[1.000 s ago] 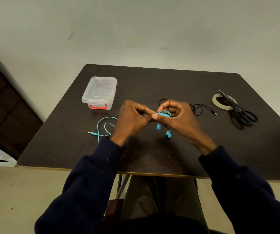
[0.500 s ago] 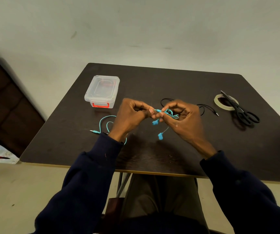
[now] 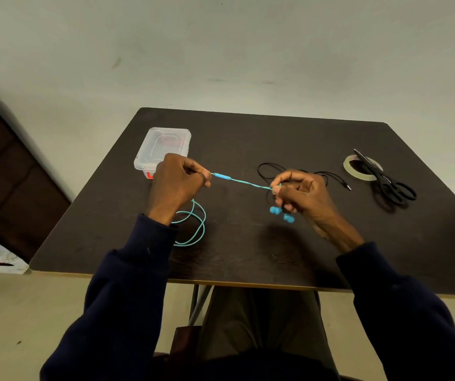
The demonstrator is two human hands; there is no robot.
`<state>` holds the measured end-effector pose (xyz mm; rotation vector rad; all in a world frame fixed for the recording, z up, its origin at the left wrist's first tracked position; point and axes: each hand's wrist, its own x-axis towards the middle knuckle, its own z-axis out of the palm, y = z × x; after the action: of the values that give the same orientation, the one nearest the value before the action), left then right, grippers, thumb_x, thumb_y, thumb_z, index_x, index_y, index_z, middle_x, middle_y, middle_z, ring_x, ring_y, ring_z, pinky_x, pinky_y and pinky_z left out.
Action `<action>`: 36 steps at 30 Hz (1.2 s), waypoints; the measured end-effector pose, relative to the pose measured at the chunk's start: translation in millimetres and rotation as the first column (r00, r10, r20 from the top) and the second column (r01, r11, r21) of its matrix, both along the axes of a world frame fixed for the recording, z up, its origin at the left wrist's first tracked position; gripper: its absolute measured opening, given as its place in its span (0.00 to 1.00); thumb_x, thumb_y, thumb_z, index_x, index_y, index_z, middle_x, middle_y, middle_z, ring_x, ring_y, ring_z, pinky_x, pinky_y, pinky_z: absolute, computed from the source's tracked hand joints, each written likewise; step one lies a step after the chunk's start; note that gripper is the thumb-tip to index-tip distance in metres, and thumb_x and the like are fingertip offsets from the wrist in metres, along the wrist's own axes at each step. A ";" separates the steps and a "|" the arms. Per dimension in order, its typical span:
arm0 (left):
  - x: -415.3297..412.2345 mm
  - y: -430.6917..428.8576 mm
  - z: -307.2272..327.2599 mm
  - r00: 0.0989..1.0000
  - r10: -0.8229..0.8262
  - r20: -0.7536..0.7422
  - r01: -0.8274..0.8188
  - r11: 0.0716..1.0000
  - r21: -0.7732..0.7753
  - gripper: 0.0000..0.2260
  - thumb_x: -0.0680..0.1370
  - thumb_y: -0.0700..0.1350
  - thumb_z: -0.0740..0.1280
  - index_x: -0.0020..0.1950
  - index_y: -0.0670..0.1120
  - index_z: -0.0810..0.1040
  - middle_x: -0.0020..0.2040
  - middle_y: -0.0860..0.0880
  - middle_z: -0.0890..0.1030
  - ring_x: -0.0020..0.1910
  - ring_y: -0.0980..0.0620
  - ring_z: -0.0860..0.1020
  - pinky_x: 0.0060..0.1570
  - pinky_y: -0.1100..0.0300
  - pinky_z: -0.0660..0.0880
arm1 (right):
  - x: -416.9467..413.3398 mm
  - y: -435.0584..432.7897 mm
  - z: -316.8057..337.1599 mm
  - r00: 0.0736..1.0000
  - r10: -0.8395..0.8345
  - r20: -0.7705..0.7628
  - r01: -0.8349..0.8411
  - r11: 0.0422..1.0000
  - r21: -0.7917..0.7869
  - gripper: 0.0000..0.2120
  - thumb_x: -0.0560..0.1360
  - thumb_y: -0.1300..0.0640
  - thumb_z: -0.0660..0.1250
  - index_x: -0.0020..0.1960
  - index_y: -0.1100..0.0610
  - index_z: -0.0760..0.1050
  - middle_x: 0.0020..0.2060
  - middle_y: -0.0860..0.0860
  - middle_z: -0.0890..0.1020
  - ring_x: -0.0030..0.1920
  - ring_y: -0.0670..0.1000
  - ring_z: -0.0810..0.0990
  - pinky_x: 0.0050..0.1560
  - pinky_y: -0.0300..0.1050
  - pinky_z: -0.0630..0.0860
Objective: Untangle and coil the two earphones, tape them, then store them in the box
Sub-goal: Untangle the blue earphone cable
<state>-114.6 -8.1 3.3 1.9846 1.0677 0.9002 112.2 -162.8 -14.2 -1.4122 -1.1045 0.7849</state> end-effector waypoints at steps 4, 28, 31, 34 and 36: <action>-3.4 3.3 0.7 0.999 0.022 -0.049 -0.019 0.998 0.064 0.01 0.76 0.42 0.75 0.44 0.47 0.87 0.37 0.53 0.85 0.40 0.57 0.84 0.53 0.53 0.82 | 2.2 2.2 0.3 0.999 0.045 0.026 -0.043 0.996 -0.078 0.04 0.77 0.60 0.71 0.49 0.55 0.85 0.32 0.61 0.77 0.28 0.49 0.70 0.30 0.35 0.69; -2.4 0.0 -6.7 0.949 -0.074 -0.308 0.145 0.966 0.214 0.28 0.70 0.31 0.75 0.67 0.49 0.79 0.70 0.49 0.76 0.70 0.47 0.72 0.73 0.47 0.65 | 16.2 -6.0 9.1 0.997 0.011 0.075 0.006 0.974 -0.225 0.10 0.78 0.54 0.71 0.45 0.60 0.84 0.39 0.60 0.85 0.25 0.47 0.67 0.26 0.37 0.63; 21.5 -26.1 -3.8 0.889 -0.380 -0.256 0.436 0.873 0.220 0.36 0.69 0.28 0.69 0.75 0.49 0.71 0.79 0.51 0.65 0.79 0.53 0.60 0.80 0.51 0.50 | 10.3 -2.2 11.4 0.997 0.004 0.071 0.010 0.980 -0.201 0.15 0.77 0.48 0.72 0.45 0.62 0.84 0.38 0.59 0.85 0.25 0.47 0.67 0.26 0.37 0.63; 46.8 -46.9 -17.5 0.825 -0.538 -0.172 0.561 0.815 0.144 0.25 0.78 0.37 0.69 0.75 0.48 0.72 0.74 0.50 0.73 0.75 0.55 0.68 0.76 0.53 0.63 | 7.3 0.5 12.7 1.000 0.011 -0.014 -0.013 0.986 -0.166 0.16 0.73 0.45 0.72 0.42 0.59 0.83 0.33 0.57 0.82 0.24 0.47 0.66 0.25 0.38 0.62; 54.6 -52.6 -28.6 0.807 -0.581 -0.107 0.591 0.796 0.132 0.17 0.81 0.41 0.68 0.71 0.46 0.76 0.65 0.49 0.81 0.65 0.55 0.78 0.67 0.55 0.73 | 7.3 1.5 12.0 0.998 0.028 -0.053 -0.036 0.986 -0.162 0.16 0.73 0.45 0.72 0.40 0.58 0.84 0.31 0.56 0.78 0.24 0.46 0.65 0.24 0.38 0.61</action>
<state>-59.9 -60.6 -25.2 2.2928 0.3503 0.5918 119.5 -161.3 -2.2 -1.5052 -1.0452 0.9472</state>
